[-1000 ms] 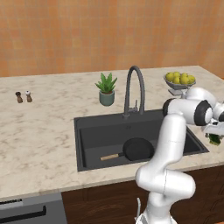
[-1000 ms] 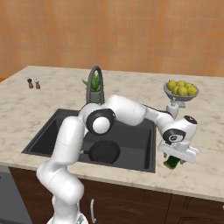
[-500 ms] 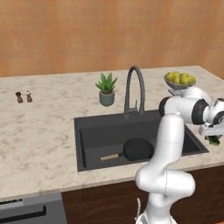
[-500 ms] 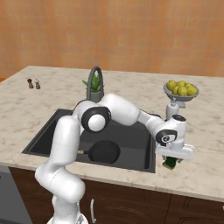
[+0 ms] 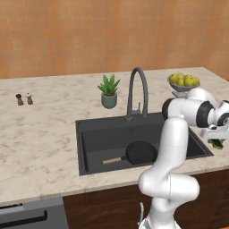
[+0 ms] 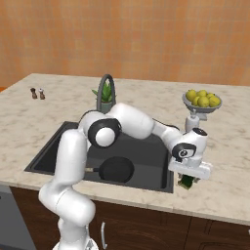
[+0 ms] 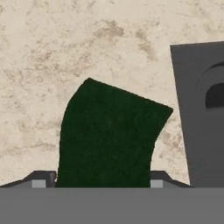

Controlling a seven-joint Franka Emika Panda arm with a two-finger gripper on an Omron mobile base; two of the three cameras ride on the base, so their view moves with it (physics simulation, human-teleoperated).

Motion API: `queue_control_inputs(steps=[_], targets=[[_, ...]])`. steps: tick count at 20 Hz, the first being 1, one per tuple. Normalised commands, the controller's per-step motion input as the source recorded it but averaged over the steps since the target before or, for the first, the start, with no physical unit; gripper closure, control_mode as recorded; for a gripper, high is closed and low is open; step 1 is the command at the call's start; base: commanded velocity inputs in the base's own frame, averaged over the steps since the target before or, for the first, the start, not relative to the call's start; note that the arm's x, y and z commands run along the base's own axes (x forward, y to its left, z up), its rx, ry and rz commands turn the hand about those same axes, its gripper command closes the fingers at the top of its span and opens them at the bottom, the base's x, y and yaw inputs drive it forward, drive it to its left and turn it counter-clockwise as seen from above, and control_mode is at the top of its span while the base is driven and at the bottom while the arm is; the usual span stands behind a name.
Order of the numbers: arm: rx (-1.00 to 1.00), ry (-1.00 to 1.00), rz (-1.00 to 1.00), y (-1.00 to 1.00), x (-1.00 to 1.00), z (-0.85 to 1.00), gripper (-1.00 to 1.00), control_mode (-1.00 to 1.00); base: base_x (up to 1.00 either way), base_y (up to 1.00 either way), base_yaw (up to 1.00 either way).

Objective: Pick the pan and sponge and place them into the sink. Then turn on the water.

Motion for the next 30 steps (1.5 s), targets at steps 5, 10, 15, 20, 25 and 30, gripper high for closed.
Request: queue_control_inputs(steps=[5,10,15,20,25,30], targets=[[-0.03,0.02,0.39,0.84,0.12,-0.11,1.0,-1.0,0.0,0.0,0.0],[-0.03,0.0,0.92,0.1,0.04,-0.08,1.0,-1.0,0.0,0.0,0.0],[-0.02,0.0,0.99,0.0,0.0,0.07,1.0,-1.0,0.0,0.0,0.0],[0.0,0.1,0.94,0.0,0.0,0.33,1.0,-1.0,0.0,0.0,0.0],[0.0,0.16,0.95,0.02,0.0,0.33,1.0,-1.0,0.0,0.0,0.0],[0.0,0.19,0.95,0.05,0.0,0.31,1.0,-1.0,0.0,0.0,0.0]])
